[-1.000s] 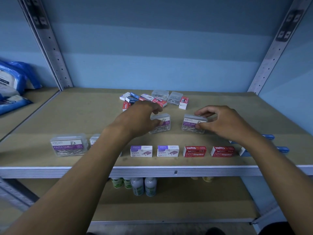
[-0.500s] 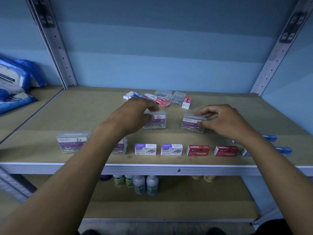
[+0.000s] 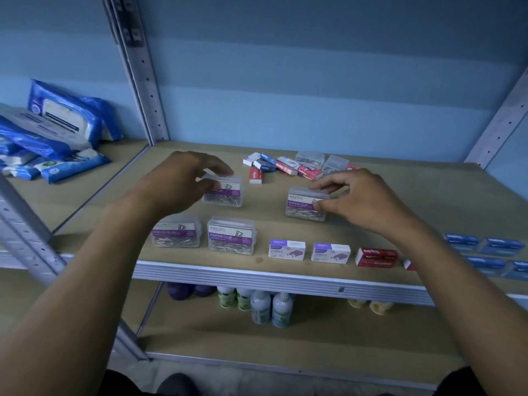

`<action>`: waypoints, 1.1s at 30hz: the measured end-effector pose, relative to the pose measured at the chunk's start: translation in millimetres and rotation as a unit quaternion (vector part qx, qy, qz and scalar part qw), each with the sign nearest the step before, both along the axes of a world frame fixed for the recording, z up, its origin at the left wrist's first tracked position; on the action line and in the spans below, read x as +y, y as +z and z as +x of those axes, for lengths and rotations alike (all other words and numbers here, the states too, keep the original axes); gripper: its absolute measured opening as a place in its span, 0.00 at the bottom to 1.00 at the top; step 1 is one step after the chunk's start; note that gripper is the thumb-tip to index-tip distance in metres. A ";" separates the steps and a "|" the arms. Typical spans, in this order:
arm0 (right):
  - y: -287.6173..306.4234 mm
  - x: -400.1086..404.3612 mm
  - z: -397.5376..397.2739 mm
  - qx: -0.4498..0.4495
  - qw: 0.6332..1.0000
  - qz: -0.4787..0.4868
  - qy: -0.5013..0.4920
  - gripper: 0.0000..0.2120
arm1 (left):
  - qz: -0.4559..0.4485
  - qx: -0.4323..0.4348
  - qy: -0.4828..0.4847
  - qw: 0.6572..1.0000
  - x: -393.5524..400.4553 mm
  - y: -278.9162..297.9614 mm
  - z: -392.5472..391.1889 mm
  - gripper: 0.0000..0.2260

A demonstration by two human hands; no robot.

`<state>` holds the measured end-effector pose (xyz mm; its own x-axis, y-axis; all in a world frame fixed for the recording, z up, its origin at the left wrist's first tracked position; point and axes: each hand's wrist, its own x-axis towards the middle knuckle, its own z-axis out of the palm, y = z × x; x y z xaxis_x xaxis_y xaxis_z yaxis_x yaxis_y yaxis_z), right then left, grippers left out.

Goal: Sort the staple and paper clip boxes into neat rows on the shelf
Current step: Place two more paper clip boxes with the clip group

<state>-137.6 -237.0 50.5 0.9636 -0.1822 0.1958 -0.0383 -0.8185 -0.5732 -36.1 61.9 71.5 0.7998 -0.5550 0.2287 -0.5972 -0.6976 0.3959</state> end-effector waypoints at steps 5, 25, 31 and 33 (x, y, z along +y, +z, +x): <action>-0.7 32.3 14.9 -0.002 0.999 0.016 0.042 0.15 | -0.009 0.010 0.022 1.000 29.8 -1.9 -0.3 0.15; -6.1 100.3 39.7 0.013 0.993 0.055 0.100 0.15 | -0.021 0.037 0.023 0.999 66.8 -18.0 4.3 0.15; -8.2 101.5 40.6 0.024 0.992 0.046 0.112 0.16 | -0.014 0.044 0.013 0.999 64.4 -23.3 6.5 0.15; -9.1 100.6 40.7 0.023 0.992 0.045 0.113 0.16 | -0.012 0.042 0.014 0.999 64.3 -24.2 6.9 0.15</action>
